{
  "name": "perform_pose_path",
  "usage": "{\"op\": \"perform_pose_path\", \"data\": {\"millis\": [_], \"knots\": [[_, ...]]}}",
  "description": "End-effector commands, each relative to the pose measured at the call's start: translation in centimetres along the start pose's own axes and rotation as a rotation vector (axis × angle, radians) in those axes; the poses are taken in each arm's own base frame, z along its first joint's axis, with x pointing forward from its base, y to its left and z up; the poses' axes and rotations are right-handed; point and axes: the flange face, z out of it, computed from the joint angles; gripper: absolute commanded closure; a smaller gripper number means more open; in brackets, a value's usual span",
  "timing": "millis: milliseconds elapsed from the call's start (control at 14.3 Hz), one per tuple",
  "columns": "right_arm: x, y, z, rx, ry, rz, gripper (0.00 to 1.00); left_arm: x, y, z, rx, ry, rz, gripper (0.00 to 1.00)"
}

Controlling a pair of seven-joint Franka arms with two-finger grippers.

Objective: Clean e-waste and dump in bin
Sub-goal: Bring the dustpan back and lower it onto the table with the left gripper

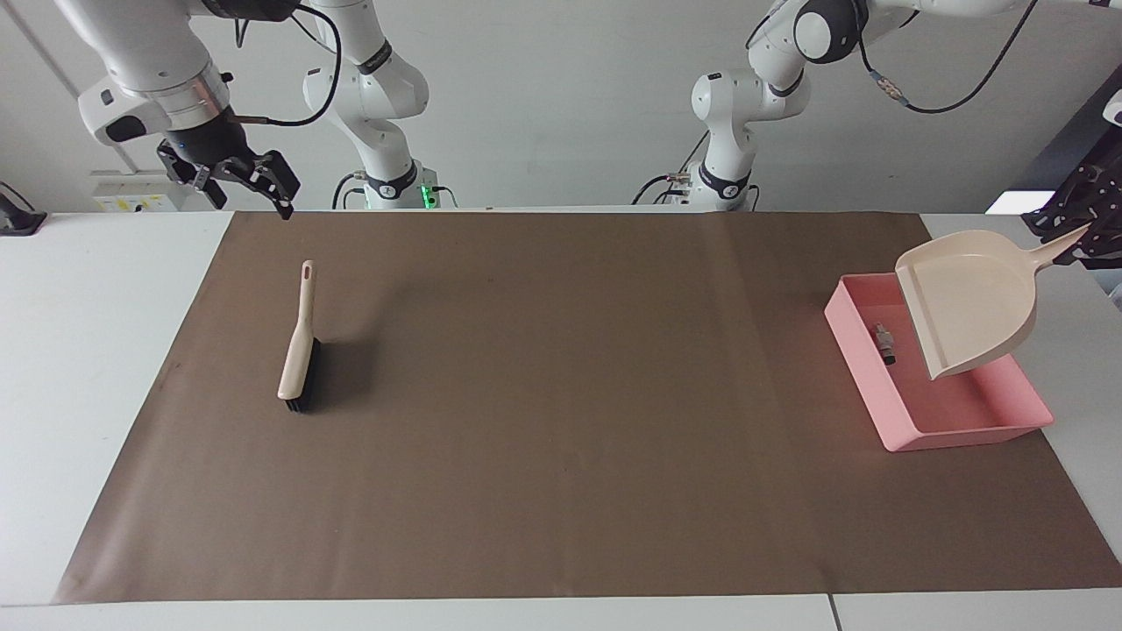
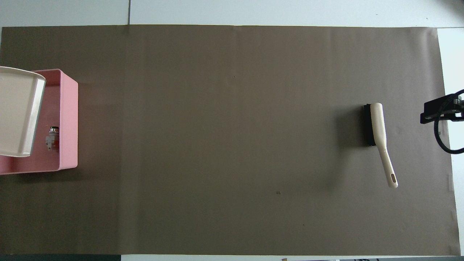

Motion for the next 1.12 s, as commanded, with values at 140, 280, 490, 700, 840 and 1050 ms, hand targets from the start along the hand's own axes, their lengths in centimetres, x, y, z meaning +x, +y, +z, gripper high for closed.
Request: {"op": "perform_pose_path", "data": {"millis": [140,280,490,700,840,1050], "knots": [[0.3,0.1,0.1,0.016,0.02,0.006,0.0,7.5,0.1,2.9,-0.057,0.174,-0.038,1.0],[0.3,0.1,0.2,0.016,0.019,0.005,0.0,12.4,-0.9,5.6,-0.105,0.198,-0.005,0.99],[0.2,0.1,0.1,0.016,0.019,0.005,0.0,18.4,-1.5,10.9,-0.131,0.218,0.051,0.99],[0.3,0.1,0.1,0.017,0.023,0.002,0.0,23.5,-0.1,14.0,-0.106,0.227,0.007,0.99],[0.3,0.1,0.1,0.017,0.023,0.002,0.0,25.6,-0.1,15.9,-0.119,0.219,0.003,0.99],[0.2,-0.4,0.2,0.018,0.02,-0.016,0.0,28.8,0.1,18.9,-0.125,0.202,-0.026,1.0]]}}
